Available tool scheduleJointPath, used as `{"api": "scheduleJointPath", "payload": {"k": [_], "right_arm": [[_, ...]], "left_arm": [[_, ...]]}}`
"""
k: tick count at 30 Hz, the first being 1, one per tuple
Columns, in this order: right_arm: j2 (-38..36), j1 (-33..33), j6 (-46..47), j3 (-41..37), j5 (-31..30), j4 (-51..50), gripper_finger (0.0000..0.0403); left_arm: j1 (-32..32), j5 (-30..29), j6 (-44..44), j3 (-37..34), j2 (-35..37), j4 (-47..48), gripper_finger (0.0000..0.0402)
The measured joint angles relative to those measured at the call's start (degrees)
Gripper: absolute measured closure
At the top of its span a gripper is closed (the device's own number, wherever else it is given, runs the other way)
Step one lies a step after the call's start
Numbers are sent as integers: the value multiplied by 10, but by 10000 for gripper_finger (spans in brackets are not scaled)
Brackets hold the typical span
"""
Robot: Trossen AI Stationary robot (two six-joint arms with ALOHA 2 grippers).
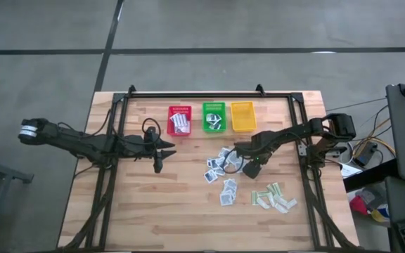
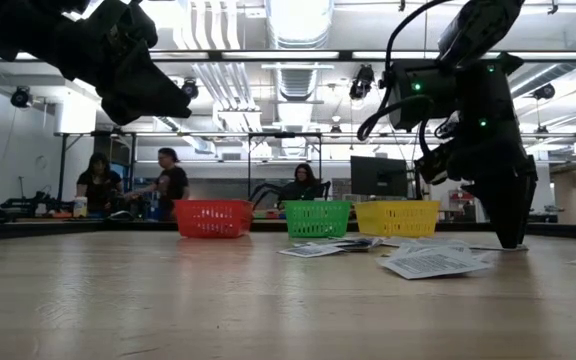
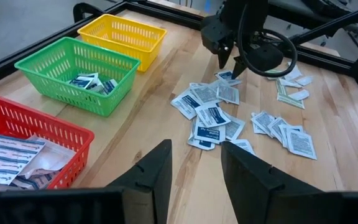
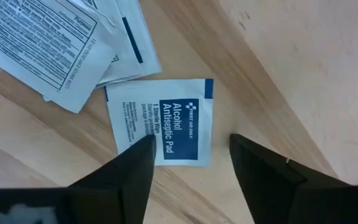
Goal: Pick & Place First Aid Supplies
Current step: Put the alcohol pad into the green basket
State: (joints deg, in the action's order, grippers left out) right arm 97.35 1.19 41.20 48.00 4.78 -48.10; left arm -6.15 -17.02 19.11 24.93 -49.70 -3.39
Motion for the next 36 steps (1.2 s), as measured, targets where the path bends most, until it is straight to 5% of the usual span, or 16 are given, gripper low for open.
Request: {"api": "scheduleJointPath", "payload": {"k": [25, 36], "right_arm": [[-21, 0, -14, -5, 9, -11, 386], [-125, 3, -29, -8, 2, -21, 394]], "left_arm": [[0, 0, 0, 0, 0, 0, 268], [0, 0, 1, 0, 0, -1, 268]]}}
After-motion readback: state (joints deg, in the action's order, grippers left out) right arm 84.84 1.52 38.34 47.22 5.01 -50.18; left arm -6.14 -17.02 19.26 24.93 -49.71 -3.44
